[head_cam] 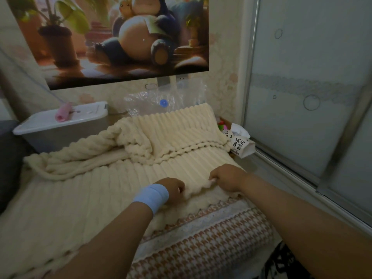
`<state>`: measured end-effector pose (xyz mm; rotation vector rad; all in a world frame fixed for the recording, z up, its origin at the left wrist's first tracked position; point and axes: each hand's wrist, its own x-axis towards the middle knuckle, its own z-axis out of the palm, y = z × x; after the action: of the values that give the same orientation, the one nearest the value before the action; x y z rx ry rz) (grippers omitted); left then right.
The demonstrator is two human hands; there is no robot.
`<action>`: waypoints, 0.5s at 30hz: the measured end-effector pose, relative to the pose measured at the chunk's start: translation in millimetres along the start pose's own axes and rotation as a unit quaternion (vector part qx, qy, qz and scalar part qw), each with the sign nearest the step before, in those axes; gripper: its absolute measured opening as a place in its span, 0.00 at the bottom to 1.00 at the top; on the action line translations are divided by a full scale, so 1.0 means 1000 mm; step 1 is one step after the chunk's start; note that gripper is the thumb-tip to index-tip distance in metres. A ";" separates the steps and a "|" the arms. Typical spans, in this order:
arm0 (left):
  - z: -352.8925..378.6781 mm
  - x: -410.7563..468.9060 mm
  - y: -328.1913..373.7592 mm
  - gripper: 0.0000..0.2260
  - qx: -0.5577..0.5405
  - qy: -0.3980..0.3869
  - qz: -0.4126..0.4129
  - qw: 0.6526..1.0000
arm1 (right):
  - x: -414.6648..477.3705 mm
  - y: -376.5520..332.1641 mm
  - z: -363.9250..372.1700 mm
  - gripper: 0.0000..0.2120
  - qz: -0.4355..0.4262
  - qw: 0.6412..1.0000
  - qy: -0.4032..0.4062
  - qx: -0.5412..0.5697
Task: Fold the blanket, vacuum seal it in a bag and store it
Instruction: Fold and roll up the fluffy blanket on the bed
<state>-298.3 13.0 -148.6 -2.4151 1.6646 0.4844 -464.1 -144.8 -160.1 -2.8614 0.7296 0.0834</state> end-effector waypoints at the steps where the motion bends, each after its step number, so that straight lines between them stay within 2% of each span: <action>1: 0.006 -0.001 0.004 0.11 0.017 -0.018 -0.007 1.000 | -0.002 -0.001 0.003 0.15 0.000 1.000 -0.024 -0.010; 3: 0.017 -0.002 0.009 0.12 0.022 -0.011 -0.013 1.000 | -0.003 -0.004 0.011 0.18 0.004 0.999 -0.046 -0.023; 4: 0.019 -0.003 0.010 0.14 0.012 -0.001 -0.013 1.000 | -0.004 -0.005 0.014 0.24 0.003 0.998 -0.060 -0.017; 6: 0.021 -0.006 0.007 0.30 -0.008 -0.008 -0.011 1.000 | -0.007 -0.008 0.019 0.40 -0.001 0.993 -0.114 -0.029; 7: 0.021 -0.008 0.006 0.36 -0.002 -0.021 -0.017 1.000 | -0.008 -0.011 0.021 0.44 -0.007 0.989 -0.134 -0.066; 8: 0.021 -0.011 0.006 0.37 0.014 -0.021 -0.020 0.999 | -0.008 -0.012 0.026 0.45 -0.010 0.986 -0.134 -0.098; 9: 0.020 -0.012 0.007 0.34 0.027 -0.010 -0.023 0.999 | -0.007 -0.013 0.029 0.41 -0.011 0.987 -0.115 -0.114; 12: 0.016 -0.011 0.007 0.18 0.025 0.048 -0.040 0.998 | 0.000 -0.015 0.031 0.22 -0.014 0.994 -0.030 -0.105; 15: 0.016 -0.015 0.005 0.19 0.022 0.049 -0.058 0.997 | 0.000 -0.020 0.028 0.24 -0.034 0.988 -0.018 -0.147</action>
<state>-310.9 29.6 -157.7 -2.5223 1.5428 0.3137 -454.4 -122.4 -183.9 -3.1505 0.6606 0.2506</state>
